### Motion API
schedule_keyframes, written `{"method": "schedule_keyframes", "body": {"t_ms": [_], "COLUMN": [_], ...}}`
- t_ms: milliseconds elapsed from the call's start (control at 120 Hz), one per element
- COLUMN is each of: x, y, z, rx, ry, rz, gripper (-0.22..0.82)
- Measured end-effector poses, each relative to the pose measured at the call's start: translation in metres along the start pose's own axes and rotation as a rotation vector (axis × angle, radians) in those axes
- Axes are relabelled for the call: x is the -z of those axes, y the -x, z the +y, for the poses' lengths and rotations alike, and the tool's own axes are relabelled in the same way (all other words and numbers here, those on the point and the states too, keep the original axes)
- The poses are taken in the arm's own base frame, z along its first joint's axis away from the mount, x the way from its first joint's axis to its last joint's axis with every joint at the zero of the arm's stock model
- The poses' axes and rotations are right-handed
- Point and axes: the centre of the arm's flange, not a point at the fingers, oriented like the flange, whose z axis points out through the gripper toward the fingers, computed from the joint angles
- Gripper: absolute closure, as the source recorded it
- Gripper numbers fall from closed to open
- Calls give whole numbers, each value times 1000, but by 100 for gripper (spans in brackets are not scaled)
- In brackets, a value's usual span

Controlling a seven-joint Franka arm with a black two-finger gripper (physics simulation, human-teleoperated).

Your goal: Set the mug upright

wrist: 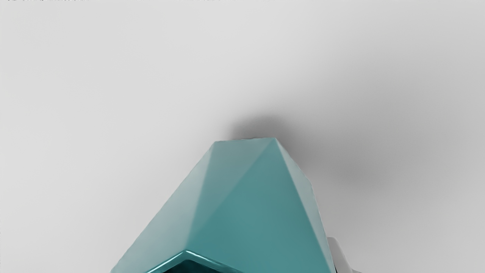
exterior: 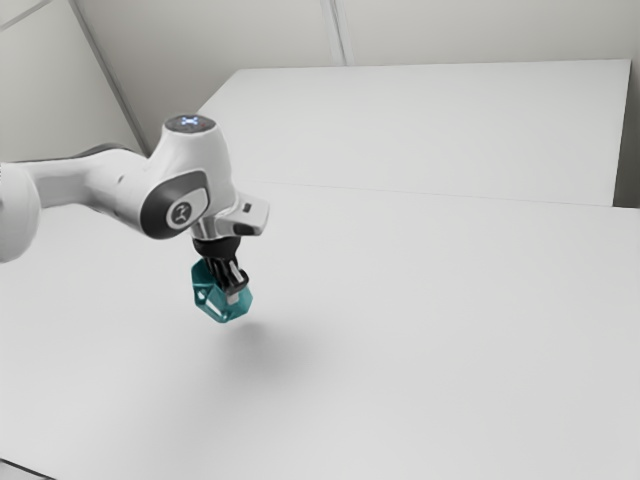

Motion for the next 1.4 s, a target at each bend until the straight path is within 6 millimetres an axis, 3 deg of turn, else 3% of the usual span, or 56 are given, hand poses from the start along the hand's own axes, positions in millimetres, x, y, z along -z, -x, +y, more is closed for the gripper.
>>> {"method": "schedule_keyframes", "body": {"t_ms": [492, 1233, 1400], "x": [-37, -64, -64], "y": [-27, -33, -33], "z": [0, 7, 8], "rx": [56, 99, 102], "ry": [-31, -16, -9], "rz": [38, 13, 13], "gripper": [79, 79, 64]}}
